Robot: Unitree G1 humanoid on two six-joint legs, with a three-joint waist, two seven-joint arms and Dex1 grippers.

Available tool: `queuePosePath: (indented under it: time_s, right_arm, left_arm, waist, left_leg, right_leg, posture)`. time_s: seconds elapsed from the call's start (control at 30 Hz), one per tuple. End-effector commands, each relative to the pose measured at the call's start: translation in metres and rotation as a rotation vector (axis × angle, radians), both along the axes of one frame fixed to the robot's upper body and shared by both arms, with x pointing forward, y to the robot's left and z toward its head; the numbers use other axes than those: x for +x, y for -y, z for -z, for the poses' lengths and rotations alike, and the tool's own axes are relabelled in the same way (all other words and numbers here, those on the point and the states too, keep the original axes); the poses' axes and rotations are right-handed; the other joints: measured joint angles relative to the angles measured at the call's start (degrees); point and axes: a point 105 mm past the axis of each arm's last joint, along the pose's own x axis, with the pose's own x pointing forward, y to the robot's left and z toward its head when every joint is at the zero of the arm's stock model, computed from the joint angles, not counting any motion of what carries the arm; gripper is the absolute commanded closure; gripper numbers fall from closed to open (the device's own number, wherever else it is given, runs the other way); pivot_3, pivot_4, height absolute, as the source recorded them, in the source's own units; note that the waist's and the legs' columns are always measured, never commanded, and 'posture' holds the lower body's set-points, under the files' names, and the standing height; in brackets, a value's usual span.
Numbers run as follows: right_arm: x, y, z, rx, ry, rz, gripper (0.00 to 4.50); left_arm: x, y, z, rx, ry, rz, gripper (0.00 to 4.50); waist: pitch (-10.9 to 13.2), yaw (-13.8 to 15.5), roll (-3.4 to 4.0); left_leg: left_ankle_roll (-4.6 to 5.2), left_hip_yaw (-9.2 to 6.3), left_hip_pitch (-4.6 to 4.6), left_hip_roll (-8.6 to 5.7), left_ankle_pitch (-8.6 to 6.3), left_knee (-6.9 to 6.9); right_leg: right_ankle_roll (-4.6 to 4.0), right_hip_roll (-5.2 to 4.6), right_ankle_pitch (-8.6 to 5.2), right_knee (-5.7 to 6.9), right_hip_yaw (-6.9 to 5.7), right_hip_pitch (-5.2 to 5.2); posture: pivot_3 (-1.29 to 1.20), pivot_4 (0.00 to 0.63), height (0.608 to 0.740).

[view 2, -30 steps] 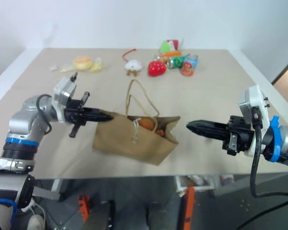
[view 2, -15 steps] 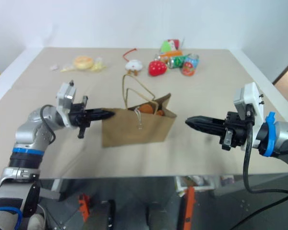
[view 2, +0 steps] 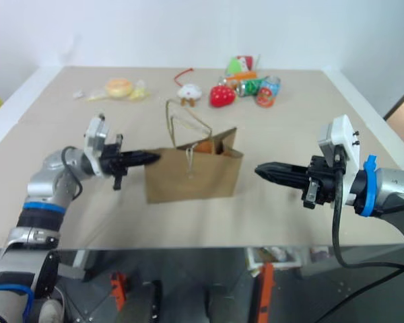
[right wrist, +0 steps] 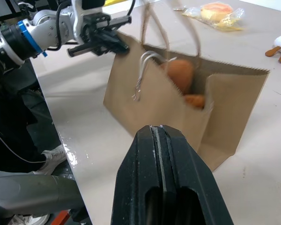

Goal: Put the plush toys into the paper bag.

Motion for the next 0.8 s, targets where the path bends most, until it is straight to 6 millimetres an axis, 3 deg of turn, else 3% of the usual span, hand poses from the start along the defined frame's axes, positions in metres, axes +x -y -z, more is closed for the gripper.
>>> queuePosePath:
  time_s: [0.03, 0.13, 0.23, 0.33, 0.53, 0.6, 0.7, 0.8]
  right_arm:
    - [-0.003, -0.003, -0.009, -0.011, 0.049, -0.009, 4.50]
    - [-0.003, -0.003, -0.009, -0.011, 0.050, -0.008, 4.50]
    - [-0.002, -0.002, -0.009, -0.009, 0.053, -0.005, 4.50]
    - [0.000, -0.002, -0.009, -0.008, 0.055, -0.004, 4.50]
    - [0.005, 0.005, -0.009, 0.007, 0.047, 0.007, 4.50]
    - [0.009, 0.012, -0.007, -0.002, 0.043, 0.032, 4.50]
    - [0.017, 0.025, 0.000, -0.044, 0.039, 0.082, 4.50]
    - [0.024, 0.038, 0.004, -0.064, 0.036, 0.124, 4.50]
  left_arm:
    - [0.002, 0.000, -0.008, -0.005, 0.035, -0.002, 3.92]
    - [-0.001, 0.000, -0.008, -0.004, 0.028, 0.010, 2.71]
    - [-0.006, -0.001, -0.010, -0.015, 0.030, 0.023, 1.09]
    - [-0.013, -0.003, -0.015, -0.018, 0.031, 0.040, 0.09]
    - [-0.028, -0.027, -0.052, -0.099, -0.135, 0.014, 0.09]
    - [-0.033, -0.038, -0.056, -0.090, -0.165, -0.035, 0.09]
    - [-0.032, -0.067, -0.045, -0.031, -0.218, -0.196, 0.09]
    - [-0.036, -0.101, -0.023, 0.077, -0.298, -0.382, 0.09]
  waist:
    - [0.00, -0.05, 0.00]
    - [0.00, -0.10, 0.00]
    - [0.00, -0.08, 0.00]
    - [0.00, -0.09, 0.00]
    - [0.01, -0.24, 0.00]
    - [0.00, -0.25, 0.00]
    - [0.00, -0.24, 0.03]
    - [0.01, -0.25, 0.04]
  left_leg:
    - [0.00, 0.00, 0.00, 0.00, 0.00, -0.01]
    - [0.00, -0.01, -0.03, 0.01, 0.00, -0.04]
    - [0.00, -0.02, -0.03, 0.01, 0.00, -0.04]
    - [0.00, 0.00, -0.03, 0.01, 0.00, -0.03]
    - [0.00, -0.01, -0.02, 0.05, 0.00, -0.03]
    - [0.00, -0.01, -0.02, 0.07, 0.00, -0.03]
    - [0.00, 0.01, 0.01, 0.06, 0.00, -0.04]
    - [-0.01, 0.05, 0.06, 0.07, 0.00, -0.06]
  right_leg:
    - [0.00, 0.00, -0.01, 0.00, 0.00, 0.00]
    - [0.00, 0.02, -0.02, 0.00, 0.00, -0.04]
    - [0.00, 0.01, -0.02, 0.00, -0.01, -0.04]
    - [-0.01, 0.00, -0.02, 0.00, 0.01, -0.04]
    - [-0.02, 0.03, -0.01, 0.00, 0.00, -0.05]
    - [-0.02, 0.04, -0.01, 0.00, -0.01, -0.05]
    - [-0.01, 0.01, -0.03, 0.00, 0.00, -0.04]
    - [-0.08, 0.00, -0.04, 0.00, 0.00, -0.05]
  posture:
    - [0.00, 0.150, 0.740]
    - [0.00, 0.150, 0.740]
    - [0.00, 0.150, 0.740]
    - [0.00, 0.150, 0.740]
    - [0.00, 0.150, 0.740]
    - [0.00, 0.150, 0.740]
    - [0.00, 0.150, 0.740]
    - [0.00, 0.150, 0.740]
